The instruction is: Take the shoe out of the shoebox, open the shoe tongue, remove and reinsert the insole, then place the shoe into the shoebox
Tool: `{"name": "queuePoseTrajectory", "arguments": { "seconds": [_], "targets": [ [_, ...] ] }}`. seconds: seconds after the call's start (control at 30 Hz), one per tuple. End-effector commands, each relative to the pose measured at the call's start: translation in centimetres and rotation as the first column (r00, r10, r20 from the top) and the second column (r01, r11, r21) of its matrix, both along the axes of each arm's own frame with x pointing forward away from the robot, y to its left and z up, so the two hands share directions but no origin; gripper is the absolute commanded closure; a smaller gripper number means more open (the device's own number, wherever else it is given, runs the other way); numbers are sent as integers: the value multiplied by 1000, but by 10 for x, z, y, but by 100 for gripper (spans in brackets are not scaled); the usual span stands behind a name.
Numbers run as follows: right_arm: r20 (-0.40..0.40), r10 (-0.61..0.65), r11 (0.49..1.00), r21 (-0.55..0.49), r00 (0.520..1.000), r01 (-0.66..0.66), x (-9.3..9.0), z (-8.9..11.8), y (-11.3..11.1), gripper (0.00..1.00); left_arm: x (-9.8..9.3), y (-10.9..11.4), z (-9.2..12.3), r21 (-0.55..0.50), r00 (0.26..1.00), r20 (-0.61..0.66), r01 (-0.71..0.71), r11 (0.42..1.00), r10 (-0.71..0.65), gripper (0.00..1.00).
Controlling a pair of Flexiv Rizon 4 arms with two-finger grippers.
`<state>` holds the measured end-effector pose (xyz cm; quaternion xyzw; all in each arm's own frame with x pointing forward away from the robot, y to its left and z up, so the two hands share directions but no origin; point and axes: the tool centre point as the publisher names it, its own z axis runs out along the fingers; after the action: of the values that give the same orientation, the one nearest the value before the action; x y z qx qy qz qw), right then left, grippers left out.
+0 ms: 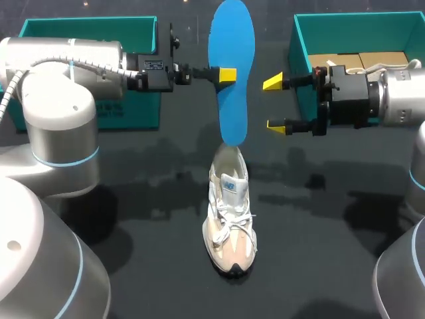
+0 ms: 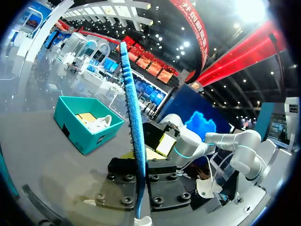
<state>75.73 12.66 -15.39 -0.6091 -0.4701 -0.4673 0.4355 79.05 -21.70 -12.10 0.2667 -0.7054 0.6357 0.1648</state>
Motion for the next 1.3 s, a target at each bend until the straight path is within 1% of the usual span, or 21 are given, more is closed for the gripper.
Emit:
{"name": "queuePoseTrajectory", "arguments": {
  "seconds": [0.03,0.33,0.43,0.63,0.77,0.83,1.03,1.13,1.2,1.23,1.3],
  "targets": [
    [0,-2,1000,-2,1000,2,0,-1,2,0,0,1,1,-10,1000,23,10,1000,-10,100],
    [0,-2,1000,-2,1000,2,0,-1,2,0,1,2,4,-36,994,102,29,999,-25,100],
    [0,-2,1000,-2,1000,2,0,-1,2,0,1,2,6,-46,987,159,44,998,-37,100],
    [0,-2,1000,-2,1000,2,0,-1,2,0,2,4,8,-18,942,332,61,998,-52,100],
    [0,-2,1000,-2,1000,2,0,-1,2,0,-2,5,7,31,869,490,64,997,-71,100],
    [0,-2,1000,-2,1000,2,0,-1,2,0,-2,5,8,38,832,550,59,998,-70,100],
    [0,-2,1000,-2,1000,2,0,-1,2,0,1,6,9,47,737,673,41,998,-62,100],
    [0,-2,1000,-2,1000,2,0,-1,2,0,2,6,10,64,675,735,29,998,-67,100],
    [0,-2,1000,-2,1000,2,0,-1,2,0,2,7,12,79,610,789,12,997,-70,100],
    [0,-2,1000,-2,1000,2,0,-1,2,0,2,7,12,83,594,801,12,997,-74,100],
    [0,-2,1000,-2,1000,2,0,-1,2,0,2,9,13,89,538,840,0,996,-75,100]
  ]
}}
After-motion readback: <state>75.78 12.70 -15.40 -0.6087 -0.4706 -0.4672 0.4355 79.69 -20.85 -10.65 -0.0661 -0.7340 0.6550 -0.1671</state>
